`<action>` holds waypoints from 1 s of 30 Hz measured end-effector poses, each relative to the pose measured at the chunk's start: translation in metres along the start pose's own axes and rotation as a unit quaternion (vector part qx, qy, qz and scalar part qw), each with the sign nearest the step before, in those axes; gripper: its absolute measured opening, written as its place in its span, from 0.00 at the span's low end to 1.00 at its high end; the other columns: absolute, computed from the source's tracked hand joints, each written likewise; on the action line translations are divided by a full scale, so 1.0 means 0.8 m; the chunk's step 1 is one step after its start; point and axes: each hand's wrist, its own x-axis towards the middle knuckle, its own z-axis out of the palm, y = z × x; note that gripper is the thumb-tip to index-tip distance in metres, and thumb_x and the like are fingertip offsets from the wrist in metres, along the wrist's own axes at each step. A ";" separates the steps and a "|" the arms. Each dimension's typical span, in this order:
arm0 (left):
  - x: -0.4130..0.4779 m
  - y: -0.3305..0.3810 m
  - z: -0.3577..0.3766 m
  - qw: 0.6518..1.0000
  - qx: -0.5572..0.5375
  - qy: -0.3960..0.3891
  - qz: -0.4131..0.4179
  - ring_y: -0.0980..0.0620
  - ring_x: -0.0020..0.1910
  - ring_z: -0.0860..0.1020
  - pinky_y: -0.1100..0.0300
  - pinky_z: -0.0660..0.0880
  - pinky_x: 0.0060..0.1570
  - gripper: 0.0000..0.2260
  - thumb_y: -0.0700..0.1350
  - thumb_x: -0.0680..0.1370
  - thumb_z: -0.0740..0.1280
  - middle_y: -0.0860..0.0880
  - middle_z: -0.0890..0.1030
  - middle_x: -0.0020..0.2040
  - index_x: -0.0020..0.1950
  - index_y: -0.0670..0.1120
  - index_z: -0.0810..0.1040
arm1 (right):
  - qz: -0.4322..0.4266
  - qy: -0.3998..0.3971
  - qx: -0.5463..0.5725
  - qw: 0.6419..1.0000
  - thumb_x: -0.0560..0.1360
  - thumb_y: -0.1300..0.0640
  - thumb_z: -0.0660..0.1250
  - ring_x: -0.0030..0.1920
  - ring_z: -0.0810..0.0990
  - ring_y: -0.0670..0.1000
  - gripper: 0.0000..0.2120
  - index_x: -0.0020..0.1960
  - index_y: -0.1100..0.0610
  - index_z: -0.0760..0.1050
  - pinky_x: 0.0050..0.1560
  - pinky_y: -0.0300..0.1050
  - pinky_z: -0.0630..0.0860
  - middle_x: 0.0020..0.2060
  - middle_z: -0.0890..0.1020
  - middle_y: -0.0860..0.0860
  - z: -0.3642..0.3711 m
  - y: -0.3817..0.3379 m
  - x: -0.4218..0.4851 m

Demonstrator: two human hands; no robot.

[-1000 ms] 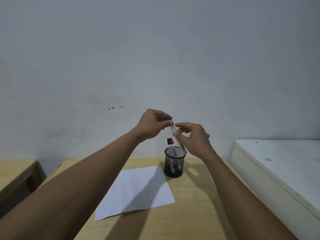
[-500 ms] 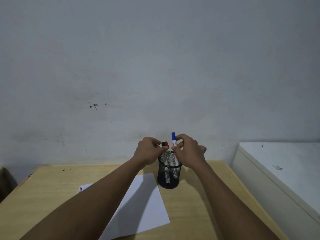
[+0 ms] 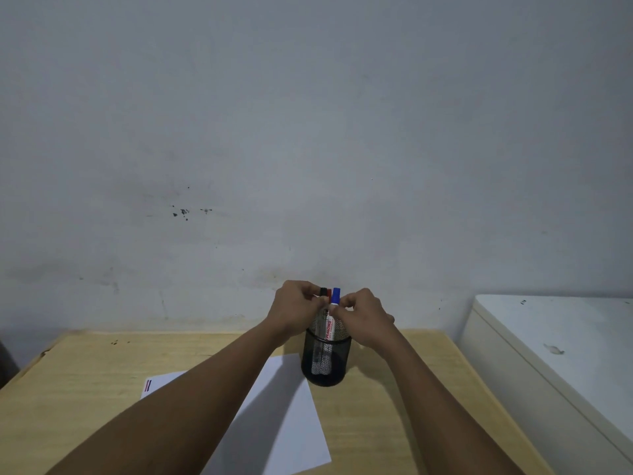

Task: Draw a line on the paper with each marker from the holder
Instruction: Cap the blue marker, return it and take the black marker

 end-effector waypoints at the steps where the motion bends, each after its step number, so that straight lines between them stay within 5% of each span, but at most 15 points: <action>1: 0.001 0.000 0.000 1.000 0.003 0.000 -0.003 0.42 0.53 0.83 0.53 0.79 0.47 0.14 0.45 0.78 0.70 0.42 0.85 0.56 0.61 0.40 0.82 | 0.002 -0.004 0.002 1.000 0.79 0.43 0.67 0.62 0.76 0.55 0.13 0.53 0.51 0.82 0.57 0.53 0.63 0.57 0.82 0.51 0.000 -0.002 -0.001; 4: 0.002 -0.001 0.000 1.000 0.026 -0.001 -0.010 0.44 0.52 0.83 0.41 0.79 0.56 0.13 0.50 0.75 0.72 0.45 0.86 0.52 0.57 0.46 0.84 | -0.003 0.015 -0.017 1.000 0.80 0.45 0.66 0.64 0.76 0.56 0.13 0.57 0.53 0.81 0.62 0.56 0.65 0.61 0.79 0.52 0.002 -0.003 0.000; 9: 0.004 -0.008 0.003 0.999 0.026 0.004 -0.019 0.47 0.49 0.83 0.41 0.77 0.58 0.11 0.56 0.68 0.70 0.49 0.86 0.48 0.48 0.55 0.83 | -0.017 0.025 -0.061 0.998 0.82 0.49 0.66 0.66 0.74 0.55 0.13 0.62 0.54 0.80 0.67 0.57 0.64 0.64 0.74 0.53 0.000 -0.005 -0.006; 15: 0.001 -0.007 -0.002 1.000 0.002 0.016 -0.020 0.45 0.52 0.83 0.39 0.76 0.60 0.14 0.54 0.72 0.70 0.48 0.86 0.51 0.55 0.49 0.83 | -0.009 0.020 -0.040 0.999 0.80 0.45 0.68 0.66 0.75 0.54 0.20 0.69 0.52 0.76 0.67 0.55 0.65 0.66 0.72 0.52 -0.002 -0.003 -0.011; 20: -0.016 0.023 -0.037 0.997 -0.055 0.048 0.004 0.48 0.52 0.83 0.47 0.77 0.58 0.09 0.49 0.75 0.72 0.49 0.85 0.49 0.53 0.48 0.83 | -0.052 0.100 0.010 0.994 0.79 0.43 0.67 0.64 0.76 0.50 0.20 0.69 0.47 0.76 0.65 0.53 0.61 0.62 0.76 0.48 -0.024 -0.024 -0.032; 23: -0.035 0.056 -0.076 0.985 -0.150 0.081 0.008 0.48 0.50 0.82 0.57 0.76 0.46 0.07 0.43 0.77 0.72 0.47 0.84 0.48 0.53 0.43 0.83 | -0.090 0.061 0.029 0.994 0.77 0.37 0.67 0.60 0.76 0.46 0.20 0.66 0.44 0.77 0.61 0.50 0.58 0.55 0.82 0.42 -0.037 -0.052 -0.060; 25: -0.054 0.080 -0.104 0.969 -0.223 0.100 -0.015 0.49 0.48 0.79 0.58 0.72 0.41 0.06 0.43 0.77 0.72 0.47 0.83 0.49 0.52 0.43 0.82 | -0.097 0.015 0.092 0.991 0.75 0.39 0.72 0.56 0.81 0.46 0.21 0.64 0.46 0.77 0.62 0.49 0.66 0.51 0.86 0.43 -0.046 -0.071 -0.078; 28: -0.082 0.108 -0.145 0.949 -0.288 0.115 -0.049 0.51 0.47 0.79 0.55 0.68 0.41 0.03 0.45 0.75 0.72 0.48 0.82 0.50 0.47 0.47 0.82 | -0.092 0.002 0.298 0.950 0.75 0.56 0.76 0.49 0.86 0.54 0.16 0.61 0.58 0.79 0.45 0.36 0.80 0.48 0.89 0.55 -0.068 -0.098 -0.104; 30: -0.102 0.122 -0.168 0.939 -0.321 0.105 -0.065 0.53 0.49 0.80 0.51 0.68 0.47 0.03 0.46 0.75 0.72 0.49 0.83 0.51 0.47 0.49 0.83 | -0.113 0.006 0.323 0.940 0.74 0.57 0.77 0.47 0.85 0.50 0.16 0.60 0.58 0.80 0.44 0.40 0.82 0.49 0.88 0.55 -0.080 -0.118 -0.124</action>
